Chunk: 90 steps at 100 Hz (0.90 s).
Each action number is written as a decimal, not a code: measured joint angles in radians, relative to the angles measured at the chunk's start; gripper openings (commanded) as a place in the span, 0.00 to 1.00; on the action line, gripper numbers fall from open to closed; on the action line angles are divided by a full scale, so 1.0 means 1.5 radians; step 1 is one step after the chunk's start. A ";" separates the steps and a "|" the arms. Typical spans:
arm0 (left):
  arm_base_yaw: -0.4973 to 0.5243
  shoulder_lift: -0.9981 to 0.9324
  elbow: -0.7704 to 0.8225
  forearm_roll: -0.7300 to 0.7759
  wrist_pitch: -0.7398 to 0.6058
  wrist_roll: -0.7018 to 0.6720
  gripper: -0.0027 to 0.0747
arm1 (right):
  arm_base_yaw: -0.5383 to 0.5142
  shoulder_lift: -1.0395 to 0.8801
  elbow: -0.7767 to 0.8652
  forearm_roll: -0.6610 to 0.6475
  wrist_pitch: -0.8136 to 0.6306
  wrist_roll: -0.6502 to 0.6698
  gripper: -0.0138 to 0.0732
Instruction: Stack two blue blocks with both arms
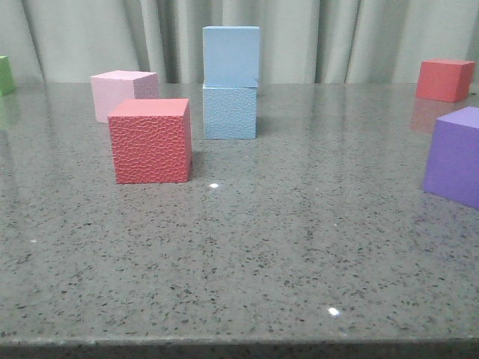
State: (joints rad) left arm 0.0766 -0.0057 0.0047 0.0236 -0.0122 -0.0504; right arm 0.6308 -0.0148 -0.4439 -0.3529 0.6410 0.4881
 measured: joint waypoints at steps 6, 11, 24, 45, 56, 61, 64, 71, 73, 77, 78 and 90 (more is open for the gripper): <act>0.000 0.000 0.000 0.000 0.000 0.000 0.01 | -0.034 0.000 0.021 0.003 -0.037 -0.009 0.03; 0.000 0.000 0.000 0.000 0.000 0.000 0.01 | -0.064 0.000 0.042 0.015 -0.075 -0.021 0.03; 0.000 0.000 0.000 0.000 0.000 0.000 0.01 | -0.157 0.000 0.111 0.072 -0.191 -0.069 0.03; 0.000 0.000 0.000 0.000 0.000 0.000 0.01 | -0.289 0.000 0.211 0.206 -0.334 -0.196 0.03; 0.000 0.000 0.000 0.000 0.000 0.000 0.01 | -0.341 0.000 0.252 0.251 -0.382 -0.237 0.03; 0.000 0.000 0.000 0.000 0.000 0.000 0.01 | -0.364 0.000 0.267 0.258 -0.399 -0.244 0.03; 0.000 0.000 0.000 0.000 0.000 0.000 0.01 | -0.374 0.000 0.275 0.261 -0.403 -0.246 0.03; 0.000 0.000 0.000 0.000 0.000 0.000 0.01 | -0.394 0.000 0.292 0.264 -0.410 -0.248 0.03; 0.000 0.000 0.000 0.000 0.000 0.000 0.01 | -0.399 0.000 0.297 0.264 -0.411 -0.249 0.03; 0.000 0.000 0.000 0.000 0.000 0.000 0.01 | -0.405 0.000 0.306 0.266 -0.412 -0.249 0.03; 0.000 0.000 0.000 0.000 0.000 0.000 0.01 | -0.408 0.000 0.307 0.266 -0.412 -0.249 0.03; 0.000 0.000 0.000 0.000 0.000 0.000 0.01 | -0.422 0.000 0.312 0.267 -0.399 -0.249 0.03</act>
State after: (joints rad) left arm 0.0766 -0.0057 0.0047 0.0236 -0.0122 -0.0504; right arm -0.0029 -0.0148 0.0243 0.0476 0.0430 0.1142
